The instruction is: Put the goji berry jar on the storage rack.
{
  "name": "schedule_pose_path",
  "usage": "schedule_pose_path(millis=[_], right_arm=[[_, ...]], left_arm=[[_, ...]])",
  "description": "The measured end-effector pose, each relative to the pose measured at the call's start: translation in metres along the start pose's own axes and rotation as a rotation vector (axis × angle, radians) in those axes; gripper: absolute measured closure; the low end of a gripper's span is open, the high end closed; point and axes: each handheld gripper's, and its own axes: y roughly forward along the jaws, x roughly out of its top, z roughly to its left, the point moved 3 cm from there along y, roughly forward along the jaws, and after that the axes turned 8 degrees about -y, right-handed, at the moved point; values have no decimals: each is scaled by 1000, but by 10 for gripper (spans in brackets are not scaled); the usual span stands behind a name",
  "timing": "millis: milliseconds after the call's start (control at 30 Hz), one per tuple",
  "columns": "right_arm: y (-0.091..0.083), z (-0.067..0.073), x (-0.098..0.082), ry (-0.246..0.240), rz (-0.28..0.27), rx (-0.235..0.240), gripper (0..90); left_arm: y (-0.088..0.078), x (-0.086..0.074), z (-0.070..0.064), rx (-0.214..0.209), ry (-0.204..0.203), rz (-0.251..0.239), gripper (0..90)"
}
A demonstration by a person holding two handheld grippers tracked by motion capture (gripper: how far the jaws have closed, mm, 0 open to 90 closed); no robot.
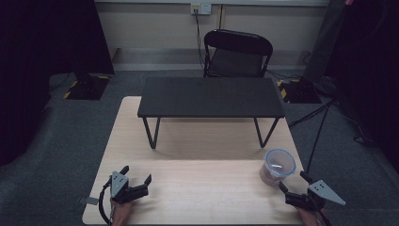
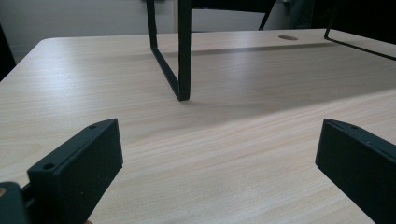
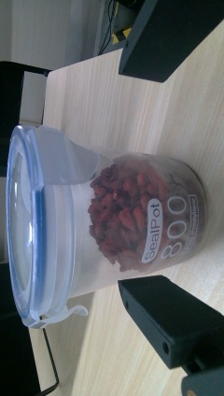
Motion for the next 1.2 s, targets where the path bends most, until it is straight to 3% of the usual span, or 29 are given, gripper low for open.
schedule_pose_path(millis=[733, 1000, 1200], right_arm=[[4, 2, 0, -4, -5, 15, 0], [13, 6, 3, -11, -6, 25, 0], [23, 15, 5, -14, -13, 2, 0]], left_arm=[[0, 0, 0, 0, -2, -2, 0], [0, 0, 0, 0, -2, -3, 0], [0, 0, 0, 0, -3, -3, 0]])
